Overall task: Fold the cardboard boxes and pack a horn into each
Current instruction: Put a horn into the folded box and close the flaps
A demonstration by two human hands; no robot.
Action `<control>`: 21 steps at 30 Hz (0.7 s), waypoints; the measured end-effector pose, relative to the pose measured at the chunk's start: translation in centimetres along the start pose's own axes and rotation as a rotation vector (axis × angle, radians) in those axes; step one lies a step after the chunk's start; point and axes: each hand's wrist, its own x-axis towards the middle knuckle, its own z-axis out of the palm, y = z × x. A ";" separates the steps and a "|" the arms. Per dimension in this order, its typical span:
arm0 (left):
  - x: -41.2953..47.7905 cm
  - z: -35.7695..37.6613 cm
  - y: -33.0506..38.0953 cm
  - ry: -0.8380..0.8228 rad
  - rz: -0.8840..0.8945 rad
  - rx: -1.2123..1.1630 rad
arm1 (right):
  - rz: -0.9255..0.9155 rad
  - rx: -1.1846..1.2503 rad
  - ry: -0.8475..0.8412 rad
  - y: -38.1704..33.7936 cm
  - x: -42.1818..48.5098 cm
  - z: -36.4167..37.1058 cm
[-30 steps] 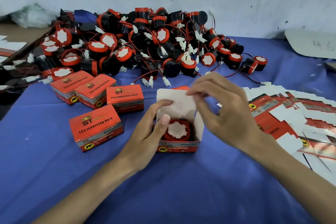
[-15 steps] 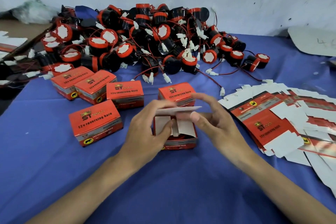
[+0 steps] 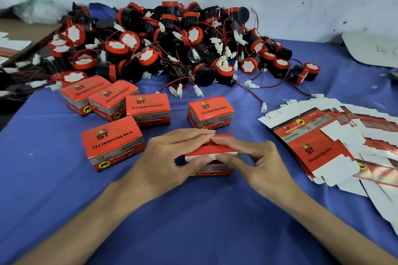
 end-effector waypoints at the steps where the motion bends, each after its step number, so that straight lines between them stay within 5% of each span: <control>1: 0.0 0.0 -0.1 0.003 0.029 0.001 | -0.105 -0.137 0.057 0.2 -0.1 0.2; 5: 0.0 -0.1 -0.4 -0.009 0.110 -0.008 | -0.449 -0.738 0.174 0.7 -1.1 0.6; 14: -0.4 0.0 -0.6 -0.003 0.101 0.015 | -0.325 -1.227 0.240 -1.2 -1.8 0.4; 21: -1.0 0.1 -0.8 -0.032 0.157 0.127 | -0.404 -0.854 -0.149 0.2 -0.8 -1.8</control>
